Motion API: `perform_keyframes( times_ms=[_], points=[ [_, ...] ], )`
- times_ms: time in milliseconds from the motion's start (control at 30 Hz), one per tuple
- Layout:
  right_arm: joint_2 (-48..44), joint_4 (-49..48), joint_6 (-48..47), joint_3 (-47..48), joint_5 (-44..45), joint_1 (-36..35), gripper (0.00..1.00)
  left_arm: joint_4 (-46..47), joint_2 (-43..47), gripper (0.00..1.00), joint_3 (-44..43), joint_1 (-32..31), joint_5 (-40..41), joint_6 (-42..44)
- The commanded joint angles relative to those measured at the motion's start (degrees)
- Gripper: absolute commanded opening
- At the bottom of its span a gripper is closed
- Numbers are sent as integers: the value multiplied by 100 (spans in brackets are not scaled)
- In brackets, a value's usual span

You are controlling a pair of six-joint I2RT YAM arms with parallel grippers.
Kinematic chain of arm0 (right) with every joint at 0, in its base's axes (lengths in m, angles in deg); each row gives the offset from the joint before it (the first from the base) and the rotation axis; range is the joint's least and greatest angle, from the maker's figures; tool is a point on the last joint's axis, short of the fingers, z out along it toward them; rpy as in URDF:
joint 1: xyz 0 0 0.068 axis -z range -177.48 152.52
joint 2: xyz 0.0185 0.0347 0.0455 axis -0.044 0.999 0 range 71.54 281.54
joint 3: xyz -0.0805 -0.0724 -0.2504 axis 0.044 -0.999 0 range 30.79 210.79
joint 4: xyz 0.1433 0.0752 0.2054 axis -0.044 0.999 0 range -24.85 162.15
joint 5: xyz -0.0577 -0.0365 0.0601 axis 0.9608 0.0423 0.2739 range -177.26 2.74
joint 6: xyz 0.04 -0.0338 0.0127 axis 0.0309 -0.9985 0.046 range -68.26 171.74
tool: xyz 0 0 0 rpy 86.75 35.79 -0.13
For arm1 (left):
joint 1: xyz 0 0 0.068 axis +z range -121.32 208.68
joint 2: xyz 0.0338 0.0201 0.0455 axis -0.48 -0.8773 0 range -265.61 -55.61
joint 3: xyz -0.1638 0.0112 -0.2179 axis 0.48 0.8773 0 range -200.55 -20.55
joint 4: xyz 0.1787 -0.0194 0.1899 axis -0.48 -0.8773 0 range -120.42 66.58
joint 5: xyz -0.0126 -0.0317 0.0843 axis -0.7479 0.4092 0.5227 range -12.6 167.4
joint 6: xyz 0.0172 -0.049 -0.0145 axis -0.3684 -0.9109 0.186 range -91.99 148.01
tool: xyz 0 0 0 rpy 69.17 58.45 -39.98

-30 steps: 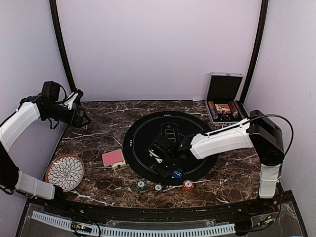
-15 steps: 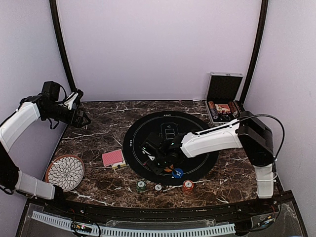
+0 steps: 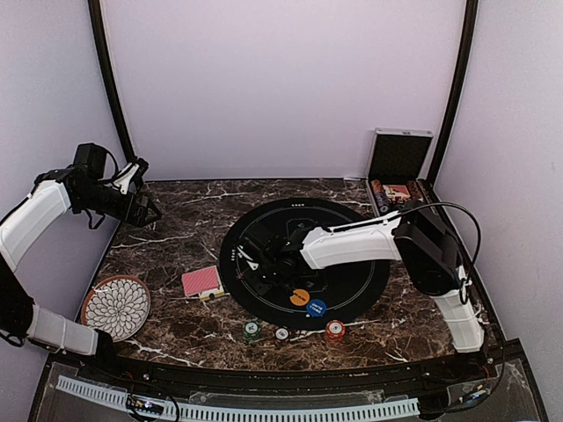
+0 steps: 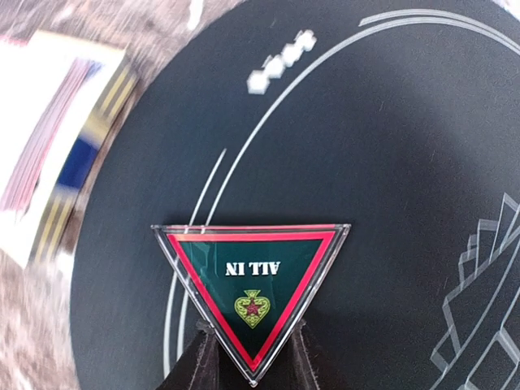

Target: Distribute texas hold em gaming equipment

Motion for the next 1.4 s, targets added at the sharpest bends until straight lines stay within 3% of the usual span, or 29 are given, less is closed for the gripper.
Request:
perform_keyframes(
  times_ms=[0,500,633,900,1167,1367],
  points=[
    [441,-12,-13,543,-144,254,28,-109,105,99,-77,30,-188,26],
    [1122,205,-225,1645,-746,443,29,-103,188,99,123,30,-187,88],
    [972,315,-256,1718,-730,466,34,-77,175,99,168,30,-190,94],
    [-702,24,128,56,-20,539,74,-89,122,99,111,30,-231,105],
    [-1980,350,599,-1730,-151,497,89,-218,104,99,40,30,-305,156],
    [-2412,550,728,-2375,-142,251,93,-308,152,99,30,30,-266,212]
  ],
)
